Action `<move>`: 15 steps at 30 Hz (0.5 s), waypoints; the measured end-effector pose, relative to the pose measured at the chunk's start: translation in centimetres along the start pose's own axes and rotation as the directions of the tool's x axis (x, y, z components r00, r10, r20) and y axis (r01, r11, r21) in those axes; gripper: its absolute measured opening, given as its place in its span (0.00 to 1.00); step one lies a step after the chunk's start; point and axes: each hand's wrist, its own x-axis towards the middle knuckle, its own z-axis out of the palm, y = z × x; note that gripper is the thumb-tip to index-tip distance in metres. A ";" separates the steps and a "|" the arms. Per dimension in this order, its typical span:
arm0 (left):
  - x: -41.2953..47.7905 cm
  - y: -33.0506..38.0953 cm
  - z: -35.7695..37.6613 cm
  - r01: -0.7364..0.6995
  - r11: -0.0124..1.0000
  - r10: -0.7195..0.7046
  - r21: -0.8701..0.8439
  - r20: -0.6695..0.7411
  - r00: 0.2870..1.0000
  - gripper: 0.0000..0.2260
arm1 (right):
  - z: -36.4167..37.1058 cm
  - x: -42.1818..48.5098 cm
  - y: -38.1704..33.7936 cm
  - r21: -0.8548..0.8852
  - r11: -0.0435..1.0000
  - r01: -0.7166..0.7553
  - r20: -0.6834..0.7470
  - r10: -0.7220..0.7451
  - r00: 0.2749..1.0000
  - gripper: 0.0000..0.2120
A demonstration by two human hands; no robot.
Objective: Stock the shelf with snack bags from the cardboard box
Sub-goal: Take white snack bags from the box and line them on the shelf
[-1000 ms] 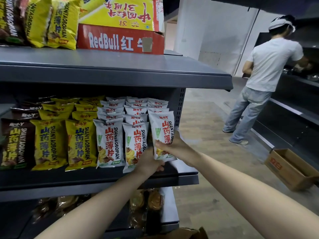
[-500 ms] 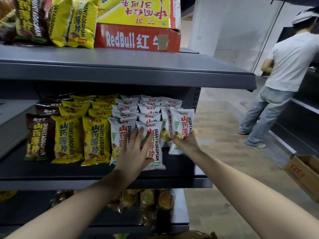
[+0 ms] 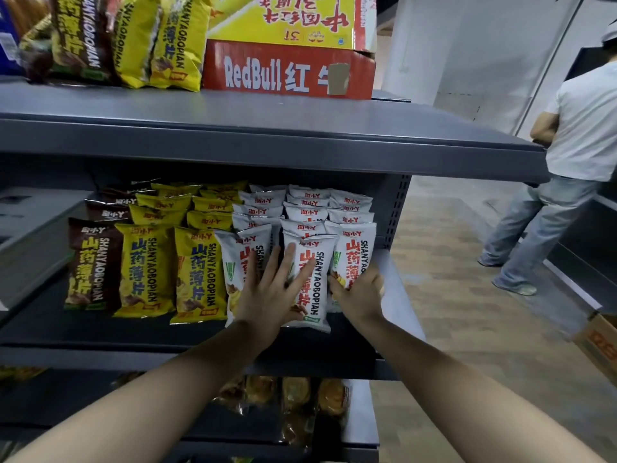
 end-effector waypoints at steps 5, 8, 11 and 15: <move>0.2 0.2 -0.2 0.006 0.999 -0.004 0.041 -0.038 0.999 0.48 | 0.1 0.1 -0.6 -0.036 0.997 -0.069 -0.012 0.069 0.998 0.35; 0.1 0.0 -0.7 0.004 0.998 0.005 0.065 -0.126 0.992 0.49 | -0.9 -0.4 -0.8 -0.100 0.994 -0.039 0.018 0.041 0.999 0.38; -0.2 -1.0 -0.1 -0.043 0.997 0.055 0.058 -0.231 0.971 0.48 | -2.3 -1.3 -1.1 -0.237 0.932 0.275 -0.081 -0.301 0.950 0.40; -1.4 -2.8 1.4 -0.030 0.996 0.054 0.088 -0.290 0.956 0.43 | -3.5 -1.9 -2.6 -0.452 0.611 0.650 0.049 -0.711 0.702 0.39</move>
